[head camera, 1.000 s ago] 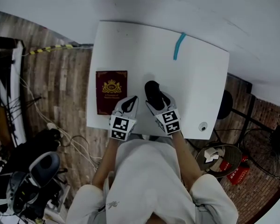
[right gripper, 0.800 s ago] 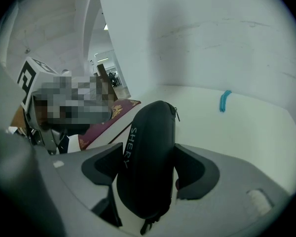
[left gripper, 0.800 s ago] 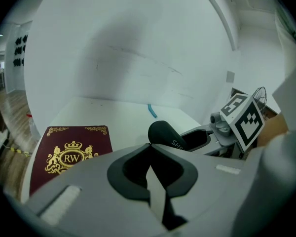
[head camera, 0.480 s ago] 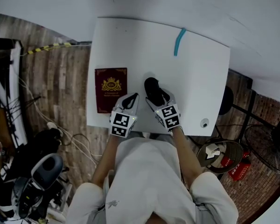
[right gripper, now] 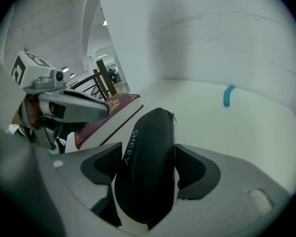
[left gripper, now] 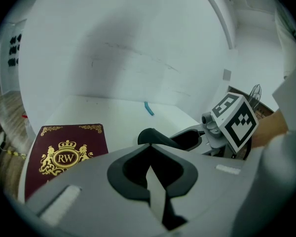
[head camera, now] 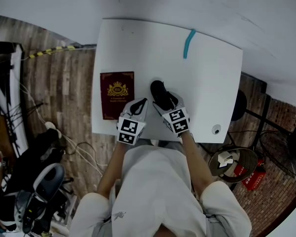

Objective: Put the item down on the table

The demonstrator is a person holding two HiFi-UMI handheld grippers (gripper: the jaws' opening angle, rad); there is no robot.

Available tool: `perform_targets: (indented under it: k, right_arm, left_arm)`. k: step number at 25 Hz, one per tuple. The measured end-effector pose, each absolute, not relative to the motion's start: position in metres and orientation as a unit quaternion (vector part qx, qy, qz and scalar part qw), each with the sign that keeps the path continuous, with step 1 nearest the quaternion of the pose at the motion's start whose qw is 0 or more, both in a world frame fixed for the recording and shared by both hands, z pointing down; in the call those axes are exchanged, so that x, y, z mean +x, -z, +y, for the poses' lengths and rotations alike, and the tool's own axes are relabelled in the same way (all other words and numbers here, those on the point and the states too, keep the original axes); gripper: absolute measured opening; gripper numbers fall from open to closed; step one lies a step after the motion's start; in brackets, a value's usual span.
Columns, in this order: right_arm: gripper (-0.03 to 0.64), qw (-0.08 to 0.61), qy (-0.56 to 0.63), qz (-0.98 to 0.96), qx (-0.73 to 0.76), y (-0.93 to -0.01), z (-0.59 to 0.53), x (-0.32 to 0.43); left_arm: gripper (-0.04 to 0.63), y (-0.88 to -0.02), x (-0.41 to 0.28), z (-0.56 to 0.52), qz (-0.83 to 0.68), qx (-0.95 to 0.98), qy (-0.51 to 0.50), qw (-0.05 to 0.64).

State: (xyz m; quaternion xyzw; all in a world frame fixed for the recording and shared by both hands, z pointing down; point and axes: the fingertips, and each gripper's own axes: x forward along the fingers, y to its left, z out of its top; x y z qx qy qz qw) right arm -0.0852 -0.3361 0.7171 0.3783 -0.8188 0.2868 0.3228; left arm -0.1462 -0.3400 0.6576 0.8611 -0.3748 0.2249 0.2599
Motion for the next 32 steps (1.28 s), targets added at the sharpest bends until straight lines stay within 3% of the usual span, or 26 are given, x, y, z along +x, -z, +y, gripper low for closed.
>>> perform_targets:
  k: [10,24,27,30,32]
  right_arm:
    - [0.365,0.352,-0.262,-0.817,0.374,-0.718,-0.334,-0.086]
    - [0.373,0.336,-0.215,-0.811,0.428,-0.681,-0.333,-0.067]
    - [0.308,0.314,-0.202,-0.813,0.446,-0.661,-0.328,-0.065]
    - [0.186,0.288,-0.191,-0.810,0.473,-0.640,-0.323,-0.060]
    - [0.143,0.274,-0.184,-0.808,0.488,-0.627,-0.321,-0.056]
  left_arm:
    - [0.018,-0.651,-0.144,-0.342,-0.370,0.866,-0.222,0.252]
    - [0.018,-0.632,-0.144,-0.341,-0.355,0.882,-0.206,0.231]
    - [0.018,-0.626,-0.145,-0.337,-0.351,0.886,-0.202,0.225]
    - [0.018,-0.619,-0.146,-0.333,-0.347,0.891,-0.197,0.217]
    - [0.018,-0.613,-0.147,-0.332,-0.346,0.893,-0.194,0.211]
